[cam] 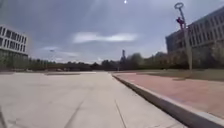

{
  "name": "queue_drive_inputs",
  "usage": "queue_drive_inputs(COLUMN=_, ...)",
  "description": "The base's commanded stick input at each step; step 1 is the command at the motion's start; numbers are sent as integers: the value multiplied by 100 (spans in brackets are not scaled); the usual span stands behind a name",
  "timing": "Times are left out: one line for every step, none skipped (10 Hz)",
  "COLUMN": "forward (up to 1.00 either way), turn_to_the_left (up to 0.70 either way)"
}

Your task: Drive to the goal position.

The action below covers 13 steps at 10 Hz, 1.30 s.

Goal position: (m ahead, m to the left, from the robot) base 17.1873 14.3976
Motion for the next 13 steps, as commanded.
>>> queue_drive_inputs(forward=100, turn_to_the_left=40)
queue_drive_inputs(forward=100, turn_to_the_left=40)
queue_drive_inputs(forward=100, turn_to_the_left=40)
queue_drive_inputs(forward=100, turn_to_the_left=40)
queue_drive_inputs(forward=100, turn_to_the_left=30)
queue_drive_inputs(forward=100, turn_to_the_left=5)
queue_drive_inputs(forward=100, turn_to_the_left=1)
queue_drive_inputs(forward=100, turn_to_the_left=0)
queue_drive_inputs(forward=100, turn_to_the_left=4)
queue_drive_inputs(forward=100, turn_to_the_left=19)
queue_drive_inputs(forward=100, turn_to_the_left=40)
queue_drive_inputs(forward=100, turn_to_the_left=40)
queue_drive_inputs(forward=100, turn_to_the_left=40)
